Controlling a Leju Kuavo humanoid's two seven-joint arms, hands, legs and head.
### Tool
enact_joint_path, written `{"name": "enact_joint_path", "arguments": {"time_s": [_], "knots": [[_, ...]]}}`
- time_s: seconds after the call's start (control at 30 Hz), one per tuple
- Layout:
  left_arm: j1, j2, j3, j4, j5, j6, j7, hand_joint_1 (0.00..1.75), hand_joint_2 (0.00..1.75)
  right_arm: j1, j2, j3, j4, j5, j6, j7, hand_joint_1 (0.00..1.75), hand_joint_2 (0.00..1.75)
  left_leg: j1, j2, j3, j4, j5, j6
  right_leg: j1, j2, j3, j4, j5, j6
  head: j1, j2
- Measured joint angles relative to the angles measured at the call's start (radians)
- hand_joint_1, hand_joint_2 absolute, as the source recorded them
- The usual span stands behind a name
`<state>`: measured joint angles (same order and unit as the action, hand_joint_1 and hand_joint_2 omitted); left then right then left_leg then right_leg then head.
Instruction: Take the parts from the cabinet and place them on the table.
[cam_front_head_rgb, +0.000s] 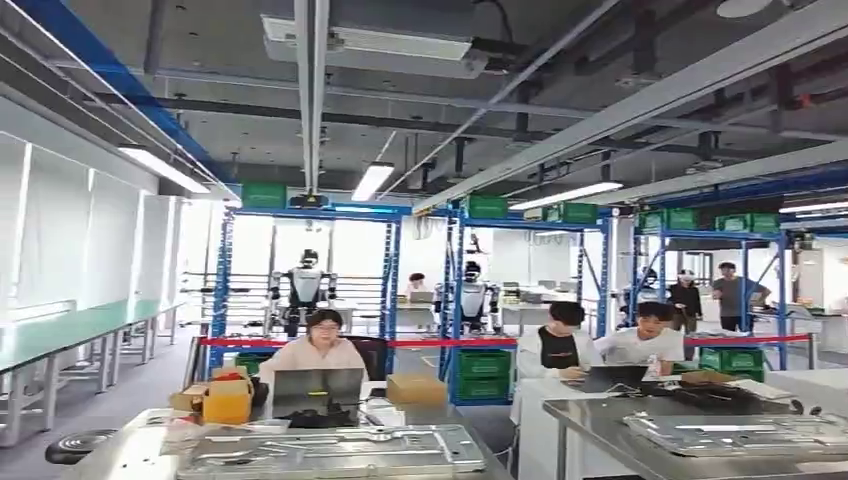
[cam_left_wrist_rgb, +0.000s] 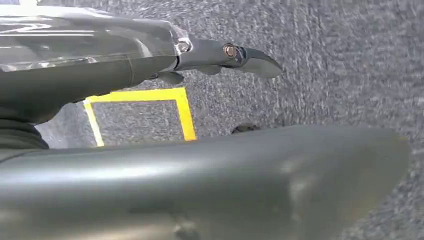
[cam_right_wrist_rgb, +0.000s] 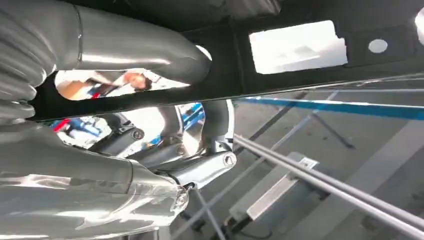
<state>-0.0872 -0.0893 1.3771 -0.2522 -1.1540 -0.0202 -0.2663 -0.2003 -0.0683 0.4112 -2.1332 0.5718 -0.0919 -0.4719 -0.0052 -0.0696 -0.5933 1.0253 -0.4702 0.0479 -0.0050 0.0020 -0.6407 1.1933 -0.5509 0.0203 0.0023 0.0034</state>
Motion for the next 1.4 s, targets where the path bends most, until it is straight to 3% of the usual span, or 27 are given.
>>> {"name": "enact_joint_path", "arguments": {"time_s": [0.03, 0.07, 0.1, 0.2, 0.23, 0.27, 0.3, 0.4, 0.43, 0.47, 0.5, 0.53, 0.57, 0.6, 0.63, 0.77, 0.8, 0.87, 0.9, 0.93, 1.0, 1.07, 1.1, 1.2, 1.3, 1.33, 1.4], "knots": [[0.0, 0.0, 0.0, 0.0, 0.0, -0.001, -0.001, 0.0, 1.75, -0.001, 0.0, 0.0, 0.0, -0.008, 0.004, -0.002, 1.75, 1.75, -0.003, -0.01, 0.004, 0.0, -0.001, 0.001, 0.006, 0.009, 0.039, -0.1, 0.055, -0.015, 0.0, 0.0], [0.001, -0.001, 0.0, 0.0, 0.0, -0.002, -0.002, 0.0, 1.75, -0.003, 0.0, 0.0, 0.0, -0.012, 0.006, -0.003, 1.75, 1.75, 0.001, -0.015, 0.004, -0.001, -0.002, 0.002, 0.013, 0.025, 0.058, -0.162, 0.075, -0.028, 0.0, 0.0], [0.001, -0.004, 0.0, 0.001, 0.0, -0.002, -0.002, 0.0, 1.75, -0.002, 0.0, 0.0, 0.0, -0.014, 0.008, -0.003, 1.75, 1.75, -0.005, -0.021, -0.001, 0.001, -0.002, -0.001, 0.012, 0.031, 0.062, -0.173, 0.073, -0.033, 0.001, 0.0], [0.008, -0.004, 0.0, 0.001, 0.0, -0.003, -0.002, 0.0, 1.75, -0.004, 0.001, -0.001, 0.0, -0.024, 0.011, -0.008, 1.75, 1.75, 0.003, -0.024, -0.005, -0.005, 0.001, -0.016, 0.016, 0.027, 0.067, -0.19, 0.071, -0.034, 0.001, 0.0], [0.007, -0.004, 0.0, 0.001, 0.0, -0.003, -0.003, 0.0, 1.75, -0.004, 0.002, -0.003, 0.0, -0.029, 0.011, -0.012, 1.75, 1.75, -0.001, -0.019, -0.003, -0.004, -0.006, -0.02, 0.004, 0.018, 0.077, -0.21, 0.079, -0.031, 0.001, 0.0], [0.006, -0.004, 0.0, 0.001, 0.0, -0.004, -0.005, 0.0, 1.75, -0.003, 0.006, -0.005, -0.001, -0.03, 0.012, -0.013, 1.75, 1.75, -0.003, 0.017, -0.008, 0.011, -0.023, -0.027, 0.004, 0.014, 0.083, -0.219, 0.081, -0.031, 0.001, 0.0], [0.003, -0.004, 0.0, 0.001, 0.0, -0.004, -0.006, 0.0, 1.75, -0.003, 0.008, -0.008, -0.002, -0.032, 0.011, -0.015, 1.75, 1.75, 0.0, 0.039, -0.031, 0.062, -0.058, -0.035, 0.003, 0.009, 0.085, -0.22, 0.082, -0.033, 0.001, 0.0], [-0.003, -0.001, 0.0, 0.001, 0.002, -0.004, -0.01, 0.0, 1.75, 0.005, 0.009, -0.016, -0.002, -0.034, 0.011, -0.019, 1.75, 1.75, 0.017, 0.054, -0.137, 0.28, -0.146, -0.054, 0.002, -0.01, 0.085, -0.218, 0.079, -0.03, 0.001, 0.0], [-0.002, -0.001, 0.0, 0.001, 0.002, -0.005, -0.01, 0.0, 1.75, 0.008, 0.01, -0.016, -0.002, -0.034, 0.011, -0.019, 1.75, 1.75, 0.022, 0.056, -0.145, 0.297, -0.141, -0.059, 0.0, -0.014, 0.086, -0.217, 0.078, -0.028, 0.001, 0.0], [0.0, 0.002, 0.0, 0.001, 0.002, -0.007, -0.011, 0.0, 1.75, 0.01, 0.011, -0.018, -0.002, -0.035, 0.011, -0.021, 1.75, 1.75, 0.028, 0.058, -0.127, 0.26, -0.107, -0.067, -0.005, -0.016, 0.088, -0.215, 0.074, -0.022, 0.001, 0.0], [0.001, 0.002, 0.0, 0.001, 0.002, -0.008, -0.013, 0.0, 1.75, 0.011, 0.013, -0.019, -0.002, -0.035, 0.012, -0.023, 1.75, 1.75, 0.032, 0.061, -0.093, 0.192, -0.068, -0.073, -0.009, -0.018, 0.091, -0.213, 0.071, -0.017, 0.001, 0.0], [0.0, 0.002, 0.0, 0.001, 0.002, -0.009, -0.014, 0.0, 1.75, 0.011, 0.015, -0.022, -0.002, -0.035, 0.012, -0.024, 1.75, 1.75, 0.039, 0.066, -0.034, 0.078, -0.011, -0.082, -0.016, -0.02, 0.094, -0.207, 0.064, -0.007, 0.001, 0.0], [-0.001, 0.002, 0.0, 0.001, 0.002, -0.011, -0.017, 0.0, 1.75, 0.01, 0.017, -0.023, -0.002, -0.035, 0.012, -0.024, 1.75, 1.75, 0.044, 0.073, -0.003, 0.014, 0.0, -0.091, -0.016, -0.021, 0.094, -0.199, 0.058, 0.003, 0.001, 0.0], [-0.004, -0.001, 0.0, 0.002, 0.002, -0.011, -0.017, 0.0, 1.75, 0.011, 0.018, -0.024, -0.003, -0.035, 0.011, -0.025, 1.75, 1.75, 0.035, 0.073, 0.002, 0.007, -0.016, -0.085, -0.01, -0.02, 0.089, -0.192, 0.054, 0.01, 0.001, 0.0], [-0.005, 0.0, 0.0, 0.002, 0.002, -0.011, -0.017, 0.0, 1.75, 0.011, 0.018, -0.026, -0.003, -0.034, 0.012, -0.025, 1.75, 1.75, 0.035, 0.072, -0.003, 0.014, -0.018, -0.063, -0.009, -0.02, 0.087, -0.192, 0.055, 0.016, 0.0, 0.0], [0.0, 0.001, 0.0, 0.002, 0.002, -0.011, -0.017, 0.0, 1.75, 0.011, 0.02, -0.029, -0.005, -0.035, 0.012, -0.027, 1.75, 1.75, 0.032, 0.068, 0.0, 0.01, -0.017, -0.032, -0.019, -0.018, 0.093, -0.185, 0.04, 0.032, 0.0, 0.0], [-0.003, 0.001, 0.0, 0.002, 0.002, -0.011, -0.018, 0.0, 1.75, 0.01, 0.021, -0.031, -0.008, -0.035, 0.012, -0.028, 1.75, 1.75, 0.031, 0.067, 0.0, 0.01, -0.018, -0.026, -0.018, -0.014, 0.074, -0.144, 0.012, 0.031, 0.0, 0.0], [-0.004, 0.001, 0.0, 0.002, 0.002, -0.011, -0.017, 0.0, 1.75, 0.01, 0.021, -0.034, -0.009, -0.035, 0.012, -0.03, 1.75, 1.75, 0.025, 0.065, 0.0, 0.01, -0.019, -0.018, -0.015, -0.012, -0.002, 0.013, -0.062, 0.029, 0.0, 0.0], [-0.003, 0.001, 0.0, 0.002, 0.002, -0.011, -0.017, 0.0, 1.75, 0.012, 0.021, -0.036, -0.009, -0.035, 0.012, -0.03, 1.75, 1.75, 0.021, 0.065, 0.0, 0.011, -0.021, -0.015, -0.015, -0.012, -0.041, 0.086, -0.084, 0.027, 0.0, 0.0], [-0.002, 0.001, 0.0, 0.002, 0.002, -0.011, -0.017, 0.0, 1.75, 0.014, 0.021, -0.038, -0.009, -0.036, 0.012, -0.03, 1.75, 1.75, 0.017, 0.063, 0.001, 0.011, -0.022, -0.014, -0.014, -0.012, -0.061, 0.119, -0.082, 0.024, 0.0, 0.0], [-0.003, 0.001, 0.0, 0.002, 0.002, -0.011, -0.017, 0.0, 1.75, 0.013, 0.021, -0.04, -0.009, -0.036, 0.012, -0.03, 1.75, 1.75, 0.009, 0.057, 0.007, 0.011, -0.025, -0.01, -0.007, -0.011, -0.041, 0.052, -0.019, 0.012, 0.0, 0.0], [-0.004, 0.001, 0.0, 0.002, 0.002, -0.011, -0.017, 0.0, 1.75, 0.013, 0.021, -0.04, -0.01, -0.036, 0.012, -0.03, 1.75, 1.75, 0.002, 0.051, 0.017, 0.01, -0.03, -0.007, 0.006, -0.002, 0.035, -0.128, 0.078, -0.015, 0.0, 0.0], [-0.004, -0.002, 0.0, 0.002, 0.002, -0.011, -0.017, 0.0, 1.75, 0.013, 0.021, -0.04, -0.01, -0.036, 0.012, -0.031, 1.75, 1.75, 0.006, 0.052, 0.017, 0.007, -0.031, -0.007, 0.009, 0.003, 0.05, -0.153, 0.065, -0.03, 0.001, 0.0], [-0.002, 0.0, 0.0, 0.002, 0.002, -0.011, -0.017, 0.0, 1.75, 0.012, 0.023, -0.041, -0.012, -0.036, 0.012, -0.031, 1.75, 1.75, 0.011, 0.049, 0.014, 0.004, -0.031, -0.022, 0.02, 0.003, 0.055, -0.176, 0.068, -0.031, 0.0, 0.0], [-0.005, 0.001, 0.0, 0.002, 0.002, -0.012, -0.018, 0.0, 1.75, 0.012, 0.026, -0.041, -0.016, -0.037, 0.011, -0.031, 1.75, 1.75, 0.005, 0.052, 0.02, 0.012, -0.049, -0.037, 0.005, -0.004, 0.086, -0.221, 0.078, -0.028, 0.001, 0.0], [-0.006, 0.001, 0.0, 0.002, 0.002, -0.011, -0.018, 0.0, 1.75, 0.009, 0.027, -0.041, -0.017, -0.037, 0.012, -0.032, 1.75, 1.75, 0.009, 0.053, -0.005, 0.065, -0.078, -0.041, 0.002, -0.006, 0.091, -0.224, 0.078, -0.029, 0.001, 0.0], [-0.005, 0.004, 0.0, 0.002, 0.002, -0.011, -0.018, 0.0, 1.75, 0.014, 0.027, -0.041, -0.017, -0.037, 0.012, -0.032, 1.75, 1.75, 0.018, 0.055, -0.094, 0.231, -0.144, -0.053, 0.001, -0.009, 0.096, -0.223, 0.072, -0.029, 0.001, 0.0]]}}
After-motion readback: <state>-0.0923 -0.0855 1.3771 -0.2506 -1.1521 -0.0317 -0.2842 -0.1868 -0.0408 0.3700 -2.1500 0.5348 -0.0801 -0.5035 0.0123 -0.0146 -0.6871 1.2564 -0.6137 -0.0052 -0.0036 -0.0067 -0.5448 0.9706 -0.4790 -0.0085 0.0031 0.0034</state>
